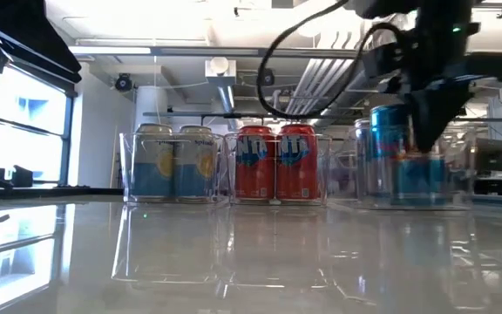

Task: Sort soda cans
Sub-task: Move the bottom right transparent bin to the top right of the table, then return to Home Position

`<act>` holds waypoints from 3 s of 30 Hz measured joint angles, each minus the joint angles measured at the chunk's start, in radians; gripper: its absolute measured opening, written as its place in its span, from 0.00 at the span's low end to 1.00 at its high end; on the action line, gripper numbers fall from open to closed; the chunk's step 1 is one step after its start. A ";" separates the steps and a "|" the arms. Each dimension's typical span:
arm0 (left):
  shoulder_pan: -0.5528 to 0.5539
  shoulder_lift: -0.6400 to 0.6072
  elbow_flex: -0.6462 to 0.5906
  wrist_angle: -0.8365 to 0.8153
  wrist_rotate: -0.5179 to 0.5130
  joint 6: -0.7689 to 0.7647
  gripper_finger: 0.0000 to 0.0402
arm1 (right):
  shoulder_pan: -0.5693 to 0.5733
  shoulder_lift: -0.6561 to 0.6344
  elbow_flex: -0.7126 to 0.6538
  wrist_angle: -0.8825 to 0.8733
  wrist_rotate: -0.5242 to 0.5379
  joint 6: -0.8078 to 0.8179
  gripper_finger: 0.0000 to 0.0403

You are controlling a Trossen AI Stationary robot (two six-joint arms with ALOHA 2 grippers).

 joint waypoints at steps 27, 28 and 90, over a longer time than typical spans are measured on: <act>0.000 0.000 0.000 0.017 0.000 -0.001 0.52 | -0.263 0.001 0.000 0.069 -0.040 -0.247 0.00; 0.000 0.000 0.000 0.022 0.000 -0.001 0.52 | -0.262 0.001 0.000 0.067 -0.042 -0.249 0.00; 0.000 0.000 0.000 0.040 -0.131 0.001 0.52 | -0.049 -1.398 -0.899 1.266 -0.232 0.024 0.41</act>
